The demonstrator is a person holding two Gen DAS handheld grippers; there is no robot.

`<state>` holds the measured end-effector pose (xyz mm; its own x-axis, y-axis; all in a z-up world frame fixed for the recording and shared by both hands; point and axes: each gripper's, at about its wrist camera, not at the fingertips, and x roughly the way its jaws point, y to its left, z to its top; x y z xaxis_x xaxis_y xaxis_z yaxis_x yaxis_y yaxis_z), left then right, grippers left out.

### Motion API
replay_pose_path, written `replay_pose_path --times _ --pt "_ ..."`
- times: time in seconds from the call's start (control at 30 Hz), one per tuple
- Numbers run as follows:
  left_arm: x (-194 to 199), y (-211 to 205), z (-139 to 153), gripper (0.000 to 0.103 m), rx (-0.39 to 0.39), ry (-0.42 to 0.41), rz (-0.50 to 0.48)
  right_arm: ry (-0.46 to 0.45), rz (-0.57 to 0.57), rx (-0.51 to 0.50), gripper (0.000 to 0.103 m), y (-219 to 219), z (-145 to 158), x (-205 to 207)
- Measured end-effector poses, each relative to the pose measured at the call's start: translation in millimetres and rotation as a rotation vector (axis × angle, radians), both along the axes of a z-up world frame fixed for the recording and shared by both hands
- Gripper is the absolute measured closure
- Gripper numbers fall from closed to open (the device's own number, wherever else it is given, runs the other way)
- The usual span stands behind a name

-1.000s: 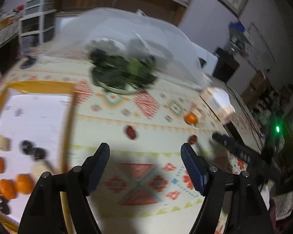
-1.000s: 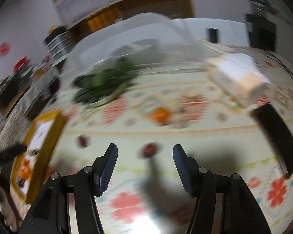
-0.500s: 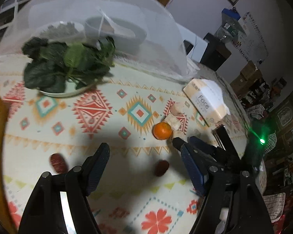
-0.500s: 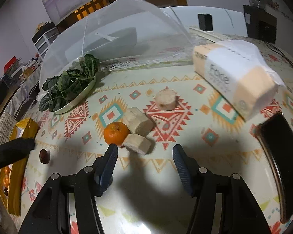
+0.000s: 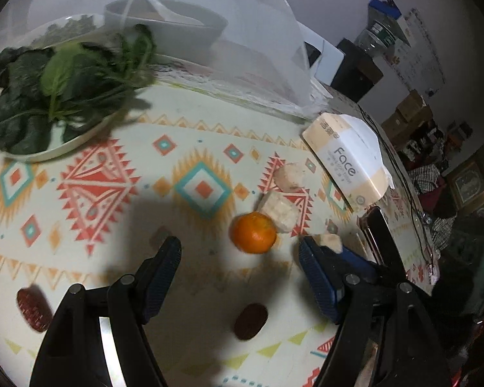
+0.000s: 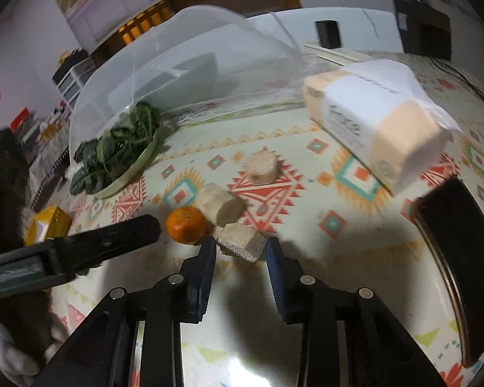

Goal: Organize fruits
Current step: 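Grasp the last orange with the left tool while the right tool grasps a beige block, then carry the orange and beige block into the white tray and open both tools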

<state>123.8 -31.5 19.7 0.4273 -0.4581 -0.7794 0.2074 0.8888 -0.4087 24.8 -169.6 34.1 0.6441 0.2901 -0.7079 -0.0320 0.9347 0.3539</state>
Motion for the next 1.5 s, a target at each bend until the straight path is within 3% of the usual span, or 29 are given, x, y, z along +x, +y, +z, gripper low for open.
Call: replay_pose_path --times 0.27,0.53,0.73,0.87,1.03,1.27,1.5 --pt "10 -26 -4 0.029 0.037 -0.055 -0.078 0.0 -0.009 0.039 0.068 -3 -2 2" --pt "8 -13 -1 0.029 -0.015 -0.075 -0.096 -0.022 -0.037 0.042 0.069 -10 3 -2" --pt "6 -21 -6 0.029 0.061 -0.097 -0.133 -0.035 -0.075 0.064 0.068 -22 7 -4" --pt "6 -36 -15 0.037 0.111 -0.107 -0.165 -0.039 -0.08 0.067 0.068 -23 7 -5" --pt "7 -42 -17 0.072 0.144 -0.123 -0.158 -0.044 -0.074 0.048 0.068 -19 7 -5" --pt "-10 -18 -2 0.072 0.159 -0.145 -0.083 -0.069 -0.06 0.023 0.068 -12 10 -9" --pt "-72 45 41 0.071 0.131 -0.207 0.034 -0.103 -0.011 0.003 0.068 8 15 -14"
